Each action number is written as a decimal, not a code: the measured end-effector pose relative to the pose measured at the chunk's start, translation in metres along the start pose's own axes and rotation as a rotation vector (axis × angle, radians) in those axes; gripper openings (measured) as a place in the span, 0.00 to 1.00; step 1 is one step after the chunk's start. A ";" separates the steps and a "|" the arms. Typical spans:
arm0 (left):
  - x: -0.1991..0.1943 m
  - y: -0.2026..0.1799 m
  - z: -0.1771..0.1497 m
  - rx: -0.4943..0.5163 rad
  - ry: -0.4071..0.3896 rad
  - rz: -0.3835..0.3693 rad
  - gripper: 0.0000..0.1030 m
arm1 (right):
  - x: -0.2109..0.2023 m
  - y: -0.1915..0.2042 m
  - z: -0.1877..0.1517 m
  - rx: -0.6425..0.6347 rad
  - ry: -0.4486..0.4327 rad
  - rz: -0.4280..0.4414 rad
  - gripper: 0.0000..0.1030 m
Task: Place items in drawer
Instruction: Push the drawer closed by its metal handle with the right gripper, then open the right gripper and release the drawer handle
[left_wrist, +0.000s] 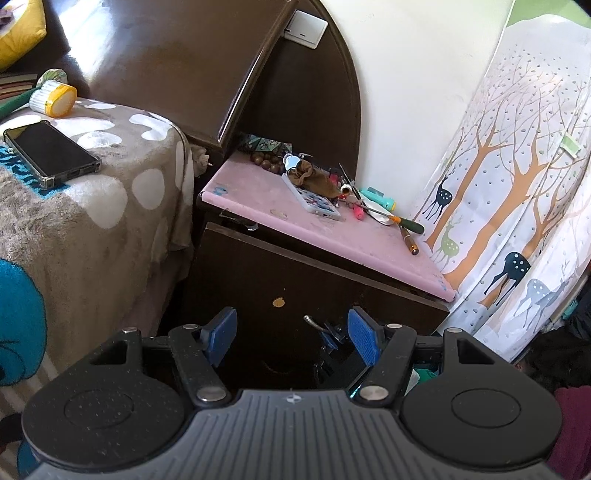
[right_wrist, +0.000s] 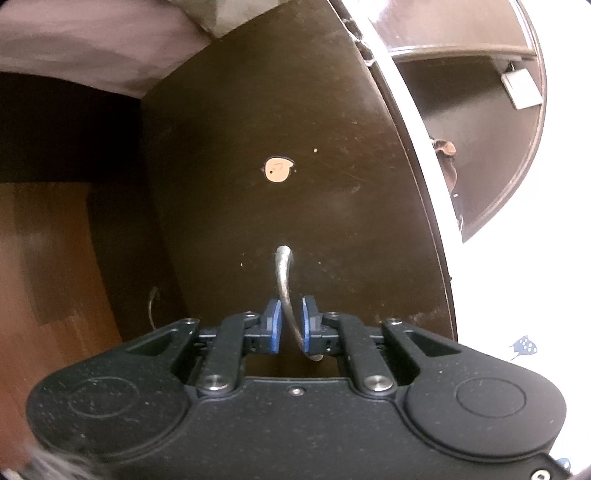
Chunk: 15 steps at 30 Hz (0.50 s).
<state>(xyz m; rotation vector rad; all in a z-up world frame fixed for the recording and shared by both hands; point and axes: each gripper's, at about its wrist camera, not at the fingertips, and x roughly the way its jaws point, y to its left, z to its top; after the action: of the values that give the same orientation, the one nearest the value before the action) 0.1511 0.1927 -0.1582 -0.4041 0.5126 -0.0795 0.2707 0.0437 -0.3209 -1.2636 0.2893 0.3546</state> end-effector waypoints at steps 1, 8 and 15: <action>0.001 -0.001 -0.001 0.006 0.003 0.002 0.64 | 0.002 0.001 -0.001 -0.008 -0.006 -0.003 0.01; 0.006 -0.004 -0.002 0.020 0.019 0.012 0.64 | 0.031 -0.012 0.005 -0.007 0.038 0.025 0.02; 0.010 -0.004 -0.003 0.025 0.032 0.023 0.64 | 0.051 -0.023 0.007 -0.020 0.053 0.059 0.02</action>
<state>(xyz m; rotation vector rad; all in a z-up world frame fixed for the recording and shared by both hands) 0.1585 0.1861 -0.1637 -0.3732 0.5474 -0.0699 0.3267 0.0499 -0.3187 -1.2872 0.3696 0.3761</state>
